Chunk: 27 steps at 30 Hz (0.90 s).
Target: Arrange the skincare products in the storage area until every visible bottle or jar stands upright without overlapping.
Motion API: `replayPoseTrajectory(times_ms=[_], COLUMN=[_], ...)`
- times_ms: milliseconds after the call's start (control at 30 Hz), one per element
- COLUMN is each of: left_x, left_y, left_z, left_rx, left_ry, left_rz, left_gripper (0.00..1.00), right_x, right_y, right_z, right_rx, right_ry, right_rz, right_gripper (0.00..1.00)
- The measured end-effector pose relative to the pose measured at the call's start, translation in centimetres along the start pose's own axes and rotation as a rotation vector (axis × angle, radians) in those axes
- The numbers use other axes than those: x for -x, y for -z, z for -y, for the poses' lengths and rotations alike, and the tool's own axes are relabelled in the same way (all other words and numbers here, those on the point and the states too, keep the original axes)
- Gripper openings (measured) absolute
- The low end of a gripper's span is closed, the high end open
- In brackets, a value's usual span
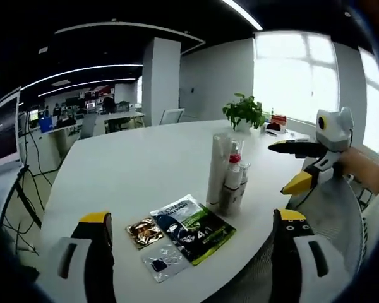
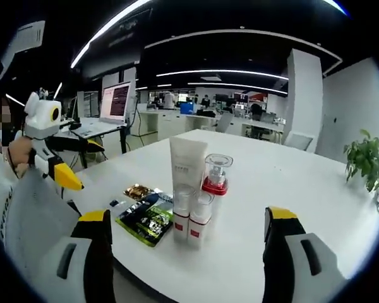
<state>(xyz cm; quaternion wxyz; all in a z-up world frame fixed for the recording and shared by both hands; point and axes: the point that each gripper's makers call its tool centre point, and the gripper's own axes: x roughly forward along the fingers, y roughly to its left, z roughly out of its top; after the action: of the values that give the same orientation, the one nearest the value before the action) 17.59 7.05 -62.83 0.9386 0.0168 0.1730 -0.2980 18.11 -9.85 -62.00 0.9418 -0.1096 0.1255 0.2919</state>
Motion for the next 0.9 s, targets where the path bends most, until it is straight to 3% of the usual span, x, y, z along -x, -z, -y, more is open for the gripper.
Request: replayPoseTrajectory(times_ms=[33,67,100,167,267,400,900], left_x=[0.0,0.1,0.1,0.2,0.2,0.0,-0.4], left_y=[-0.2,-0.6,-0.9,-1.4,-1.1,-0.6,0.0], left_z=[0.2,-0.8,-1.0,-1.4,-2.1,-1.8,-2.7], left_rx=[-0.012,-0.084,-0.101,-0.07,-0.054,-0.106,-0.127], left_ry=[-0.003,-0.059,-0.08,-0.099,-0.132,-0.14,-0.17], left_rz=[0.001,0.012,0.027,0.058,0.045,0.02,-0.013], left_gripper=[0.99,0.99,0.99,0.99,0.99,0.99,0.99], right_x=[-0.1,-0.1,-0.2,-0.3,-0.8,-1.4,-1.4], right_y=[-0.4,-0.4,-0.3,-0.1,0.4,1.8,1.7], right_z=[0.0,-0.1,-0.1,0.0,0.4,0.1,0.5], right_rx=[0.018,0.019,0.025,0.017,-0.064,-0.068,-0.07], right_ry=[0.005,0.016,0.012,0.011,0.005,-0.01,0.015], right_rz=[0.019,0.028,0.021,0.013,0.025,-0.039,-0.019], right_gripper=[1.0,1.0,1.0,1.0,1.0,1.0,1.0])
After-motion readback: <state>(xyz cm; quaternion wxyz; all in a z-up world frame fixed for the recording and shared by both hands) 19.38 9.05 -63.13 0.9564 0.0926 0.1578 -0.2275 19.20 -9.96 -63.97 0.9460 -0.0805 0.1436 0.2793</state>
